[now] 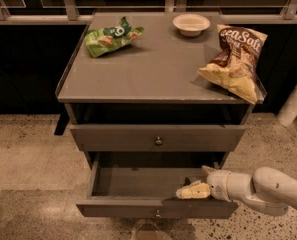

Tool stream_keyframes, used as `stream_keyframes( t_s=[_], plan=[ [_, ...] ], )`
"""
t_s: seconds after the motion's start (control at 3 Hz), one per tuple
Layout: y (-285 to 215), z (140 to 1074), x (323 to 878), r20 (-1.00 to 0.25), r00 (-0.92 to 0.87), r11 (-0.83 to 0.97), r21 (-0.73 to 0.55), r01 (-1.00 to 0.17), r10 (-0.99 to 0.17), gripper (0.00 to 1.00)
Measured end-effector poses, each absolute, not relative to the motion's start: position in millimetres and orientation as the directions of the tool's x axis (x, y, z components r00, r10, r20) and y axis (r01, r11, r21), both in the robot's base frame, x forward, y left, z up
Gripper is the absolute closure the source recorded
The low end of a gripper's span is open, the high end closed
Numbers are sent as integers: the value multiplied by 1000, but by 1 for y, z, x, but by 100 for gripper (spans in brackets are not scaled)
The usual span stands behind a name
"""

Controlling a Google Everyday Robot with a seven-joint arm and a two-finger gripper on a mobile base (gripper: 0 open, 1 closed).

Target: Open middle drawer

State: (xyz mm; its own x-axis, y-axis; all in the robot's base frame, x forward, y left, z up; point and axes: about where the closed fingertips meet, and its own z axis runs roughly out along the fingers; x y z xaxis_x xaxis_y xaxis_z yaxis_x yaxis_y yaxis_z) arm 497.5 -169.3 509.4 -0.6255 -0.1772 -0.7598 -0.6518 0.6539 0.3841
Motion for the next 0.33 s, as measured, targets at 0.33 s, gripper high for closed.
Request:
stream_keyframes(
  t_s=[0.33],
  plan=[
    [-169, 509, 498, -760, -626, 654, 384, -652, -177, 0]
  ],
)
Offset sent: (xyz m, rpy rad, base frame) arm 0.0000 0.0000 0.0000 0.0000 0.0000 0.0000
